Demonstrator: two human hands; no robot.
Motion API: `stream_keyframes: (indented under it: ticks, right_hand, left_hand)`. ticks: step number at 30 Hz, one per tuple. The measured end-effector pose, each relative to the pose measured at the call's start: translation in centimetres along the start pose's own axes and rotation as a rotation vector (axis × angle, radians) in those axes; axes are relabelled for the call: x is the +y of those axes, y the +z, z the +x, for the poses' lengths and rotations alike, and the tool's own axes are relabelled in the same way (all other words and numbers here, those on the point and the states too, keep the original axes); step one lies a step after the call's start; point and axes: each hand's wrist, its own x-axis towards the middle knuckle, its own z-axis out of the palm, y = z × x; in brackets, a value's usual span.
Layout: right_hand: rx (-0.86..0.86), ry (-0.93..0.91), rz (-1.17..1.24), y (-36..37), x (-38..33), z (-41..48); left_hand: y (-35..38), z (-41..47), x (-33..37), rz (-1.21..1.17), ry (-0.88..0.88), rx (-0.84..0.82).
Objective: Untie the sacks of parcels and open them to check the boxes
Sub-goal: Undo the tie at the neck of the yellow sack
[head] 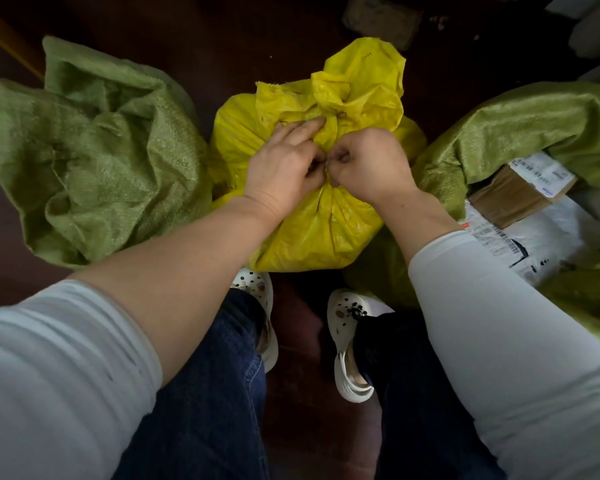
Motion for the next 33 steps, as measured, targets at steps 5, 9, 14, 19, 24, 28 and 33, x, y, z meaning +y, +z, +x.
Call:
stream_keyframes:
  ticks: [5,9,14,19,24,28,33]
  right_hand:
    - [0.075,-0.046,0.076,0.9,0.1,0.0]
    - [0.029,0.149,0.525,1.5,0.4,0.2]
    - [-0.021,0.142,0.301,0.3,0.0,0.2]
    - [-0.009,0.078,-0.227,-0.2,-1.8,0.1]
    - [-0.042,0.050,-0.320,-0.2,-2.4,0.0]
    - [0.029,0.082,0.087,0.8,-1.1,0.5]
    - [0.004,0.377,0.967,1.5,-0.1,0.6]
  left_hand:
    - [-0.2,0.3,-0.4,-0.097,-0.091,0.015]
    - [-0.2,0.5,-0.6,-0.196,-0.153,0.047]
    - [-0.1,0.3,-0.6,-0.210,-0.121,0.068]
    - [-0.2,0.2,-0.8,-0.161,-0.098,0.051]
    - [-0.4,0.2,-0.6,-0.081,-0.084,0.011]
    - [-0.3,0.4,-0.8,-0.157,-0.101,0.042]
    - [-0.1,0.8,-1.0,-0.220,-0.185,0.096]
